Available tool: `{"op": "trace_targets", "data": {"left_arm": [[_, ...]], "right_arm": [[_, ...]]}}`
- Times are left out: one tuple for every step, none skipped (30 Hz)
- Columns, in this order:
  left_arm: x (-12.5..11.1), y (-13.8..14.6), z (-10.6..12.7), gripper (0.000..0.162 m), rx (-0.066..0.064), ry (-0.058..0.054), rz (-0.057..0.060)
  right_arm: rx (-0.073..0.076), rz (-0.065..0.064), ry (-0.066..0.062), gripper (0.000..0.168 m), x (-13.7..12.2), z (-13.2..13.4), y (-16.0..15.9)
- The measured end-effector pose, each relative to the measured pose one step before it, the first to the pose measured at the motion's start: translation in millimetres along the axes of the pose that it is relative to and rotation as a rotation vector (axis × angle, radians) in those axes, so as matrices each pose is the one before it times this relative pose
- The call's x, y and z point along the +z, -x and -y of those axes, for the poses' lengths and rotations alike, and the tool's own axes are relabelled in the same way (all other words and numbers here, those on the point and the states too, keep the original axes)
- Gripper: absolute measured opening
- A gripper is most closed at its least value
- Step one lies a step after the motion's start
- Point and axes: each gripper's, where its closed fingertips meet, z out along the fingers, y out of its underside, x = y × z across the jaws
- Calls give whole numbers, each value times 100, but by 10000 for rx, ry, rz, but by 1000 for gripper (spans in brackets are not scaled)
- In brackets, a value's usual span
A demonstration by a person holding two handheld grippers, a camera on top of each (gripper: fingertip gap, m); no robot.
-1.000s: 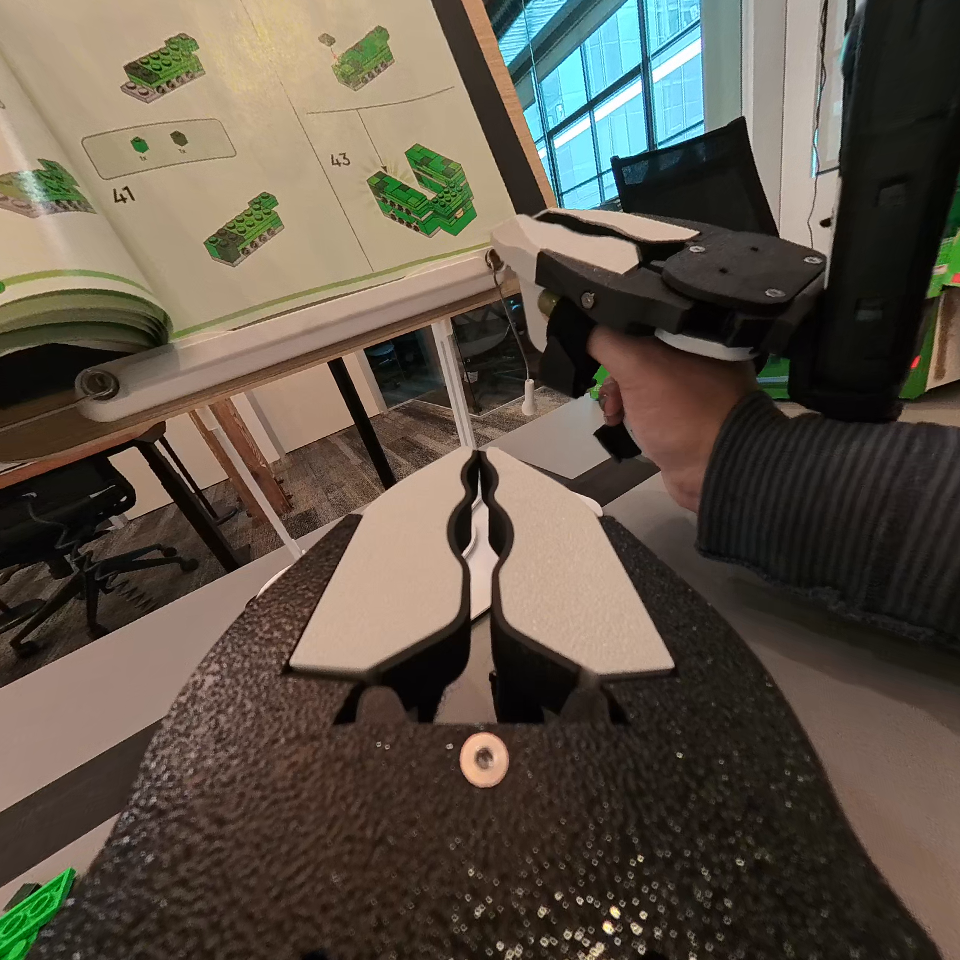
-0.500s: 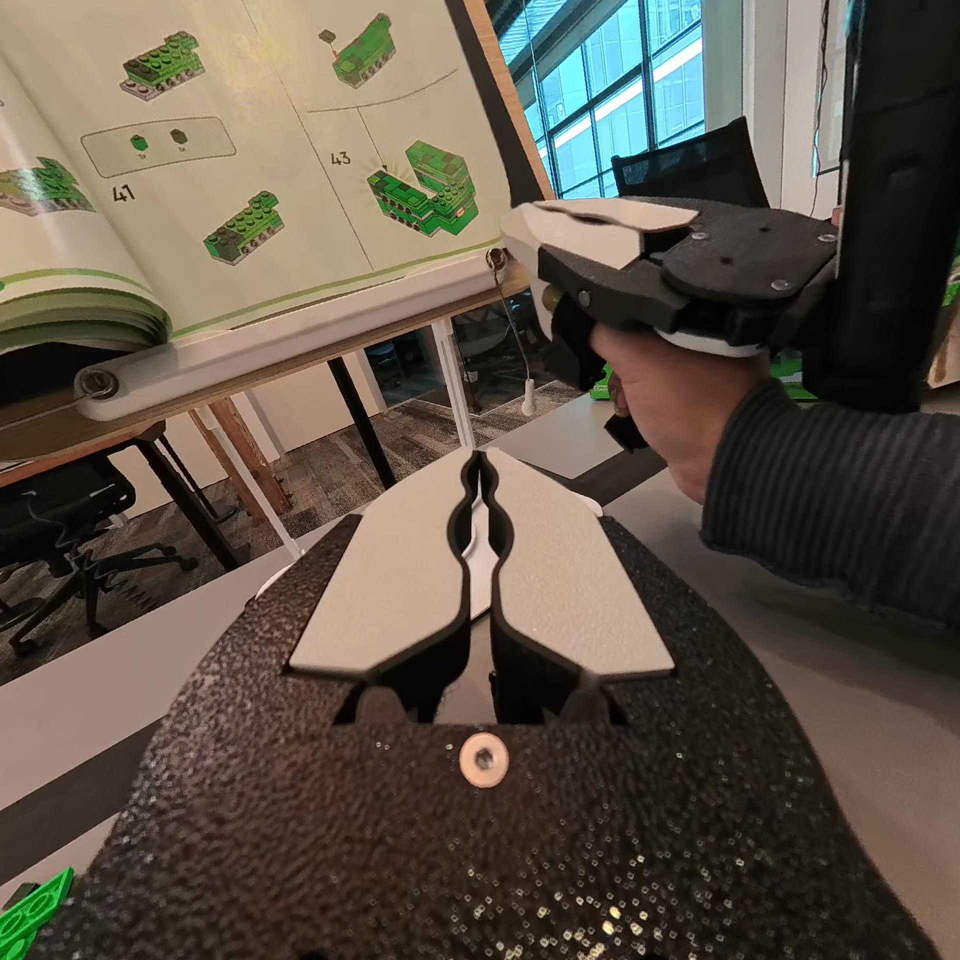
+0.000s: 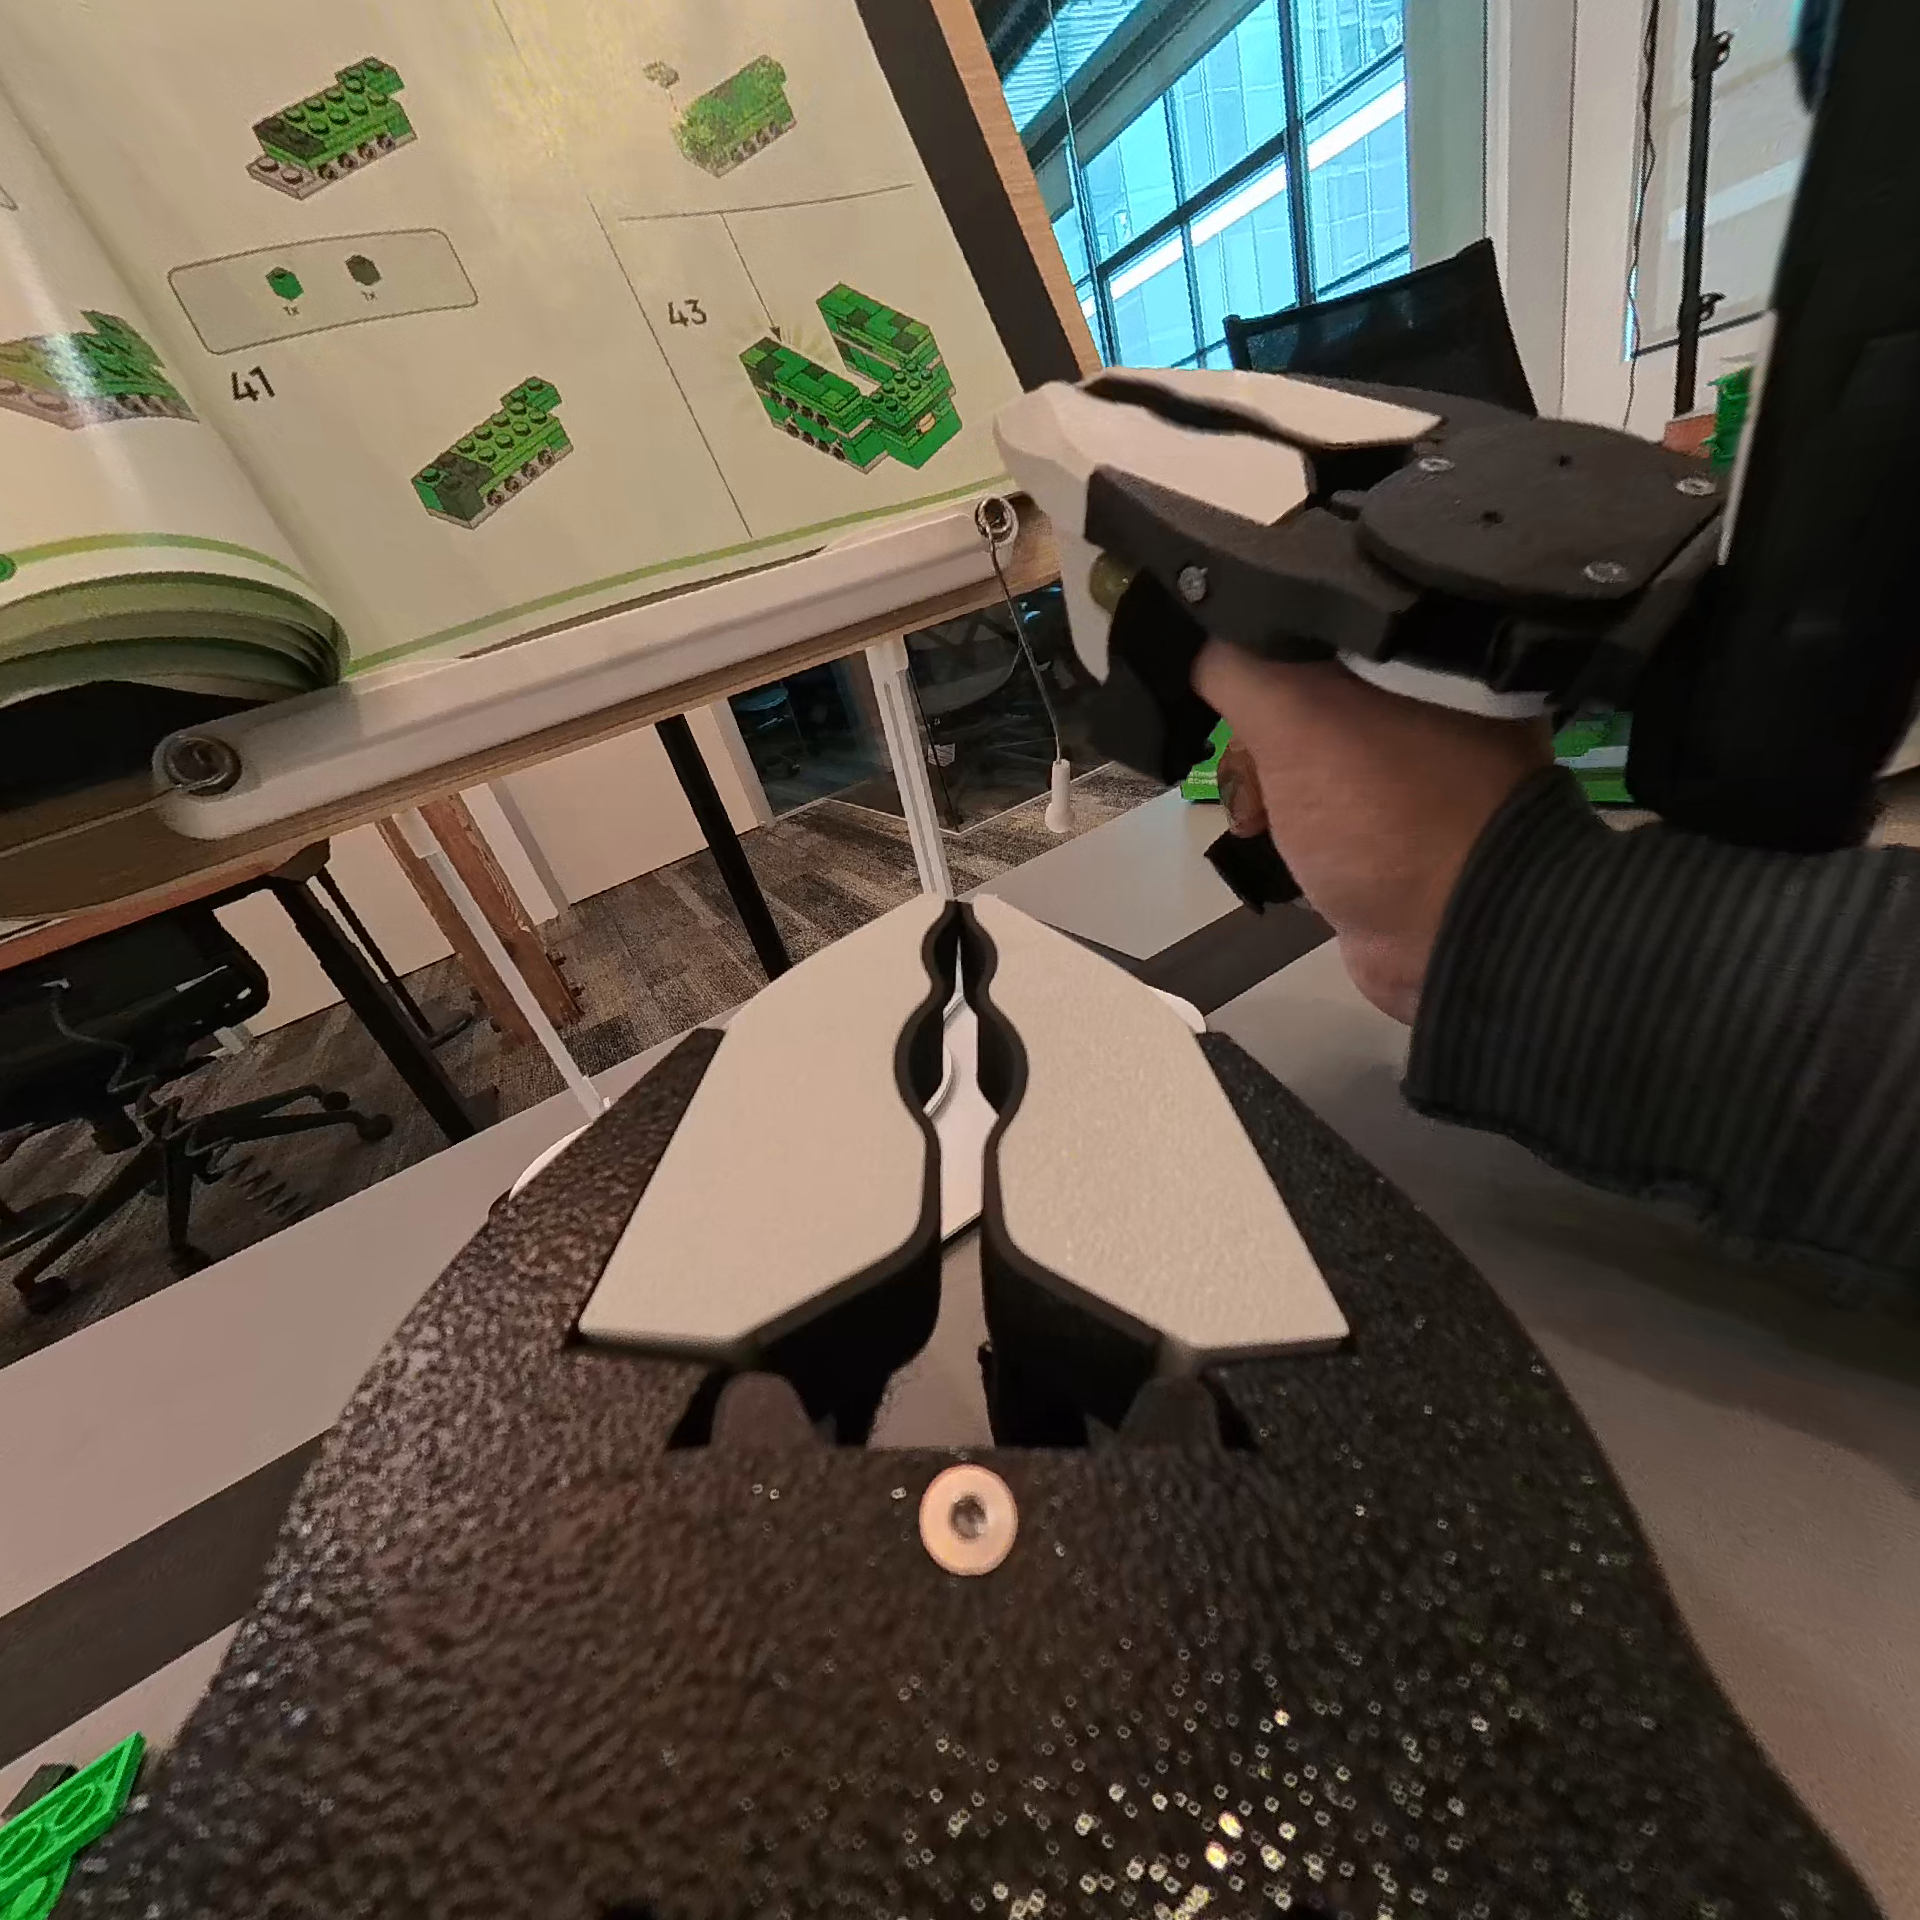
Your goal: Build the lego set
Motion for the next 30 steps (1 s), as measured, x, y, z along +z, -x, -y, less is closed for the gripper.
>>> {"op": "trace_targets", "data": {"left_arm": [[-1, -7, -1, 0, -2, 1, -4], [-1, 0, -2, 0, 1, 2, -1], [8, -13, 2, 0, 4, -1, -7], [-2, -5, -4, 0, 3, 3, -5], [11, -12, -6, 0, 4, 6, -2], [6, -4, -2, 0, 7, 2, -2], [1, -16, 2, 0, 6, 1, -5], [-1, 2, -3, 0, 3, 2, 0], [8, -6, 1, 0, 0, 0, 0], [-7, 7, 0, 0, -2, -1, 1], [8, -12, 1, 0, -1, 0, -4], [5, 8, -6, 0, 1, 2, 0], [6, -6, -2, 0, 2, 2, -1], [5, -13, -4, 0, 3, 4, -7], [5, -5, -5, 0, 4, 4, -1], [-6, -7, -4, 0, 3, -2, 1], [0, -1, 0, 0, -1, 0, -1], [0, -4, -1, 0, -2, 1, -2], [-7, 6, 1, 0, -3, -2, 2], [0, -2, -1, 0, -2, 1, -1], [6, -10, -3, 0, 2, 3, -4], [6, -4, -3, 0, 4, 3, 0], [1, -13, 2, 0, 4, 1, -2], [0, -1, 0, 0, 2, 0, -2], [-2, -4, -3, 0, -1, 2, -3], [7, -6, 0, 0, 0, 1, 0], [0, 1, 0, 0, 1, 0, 0], [6, -12, -2, 0, 1, 3, -6], [-8, -11, -7, 0, 2, 0, -1], [0, -4, 1, 0, 2, 0, -4]], "right_arm": [[444, -109, 25, 22, 40, -157, -581], [343, -73, 73, 23, 76, -177, -493], [263, 21, 101, 22, 97, -182, -293], [217, 119, 97, 22, 107, -165, -68], [183, 102, 76, 22, 61, -145, -12], [138, 86, 51, 20, 47, -116, 50], [79, -33, 47, 21, 16, -107, -41], [17, -81, 32, 20, 16, -96, -78], [-27, -43, 20, 20, -7, -66, -24], [-37, -17, 19, 19, 8, -59, 5], [-14, 16, 39, 19, 28, -67, 37], [13, 12, 45, 18, 24, -85, 11], [22, 24, 43, 18, 23, -91, 13], [6, 0, 65, 18, 28, -118, -7], [-15, -19, 50, 18, 33, -108, -37], [-14, -1, 20, 18, 9, -48, -18], [-4, 23, -5, 17, 8, -6, 38], [-6, 20, -4, 17, -4, 19, 41], [-26, 18, -13, 17, 0, 31, 44], [-47, 6, -24, 17, -9, 41, 52], [-56, 6, -29, 17, -16, 53, 54], [-53, 1, -28, 16, -24, 56, 39], [-42, 10, -23, 16, -9, 41, 50], [-36, -2, -7, 15, -5, 24, 20], [-32, 1, -16, 15, -11, 31, 16], [-20, 7, -30, 15, -21, 48, 11], [-12, 1, -26, 14, -23, 43, -2], [-12, -7, -18, 14, -15, 37, -11], [-19, 2, -16, 13, -13, 21, 7], [-13, -5, 10, 13, 14, -13, -3]]}}
